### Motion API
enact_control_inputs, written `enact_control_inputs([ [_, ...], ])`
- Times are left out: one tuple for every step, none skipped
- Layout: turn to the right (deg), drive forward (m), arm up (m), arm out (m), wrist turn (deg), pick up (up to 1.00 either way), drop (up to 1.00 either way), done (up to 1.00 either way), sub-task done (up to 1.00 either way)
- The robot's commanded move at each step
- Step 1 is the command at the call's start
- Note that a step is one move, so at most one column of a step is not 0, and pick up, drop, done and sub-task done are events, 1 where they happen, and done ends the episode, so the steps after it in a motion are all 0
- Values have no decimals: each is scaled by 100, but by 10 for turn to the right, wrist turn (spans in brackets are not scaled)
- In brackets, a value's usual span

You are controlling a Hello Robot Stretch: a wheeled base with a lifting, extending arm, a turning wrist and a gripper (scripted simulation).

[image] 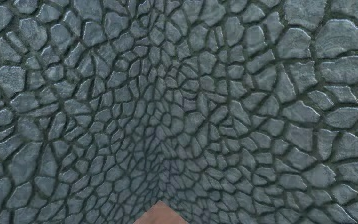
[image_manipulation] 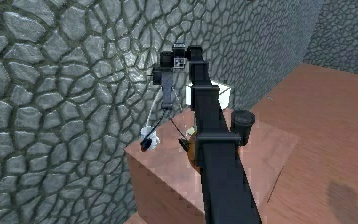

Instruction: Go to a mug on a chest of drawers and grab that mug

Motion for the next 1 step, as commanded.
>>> enact_control_inputs([
  [0,0,0,0,450,0,0,0,0],
])
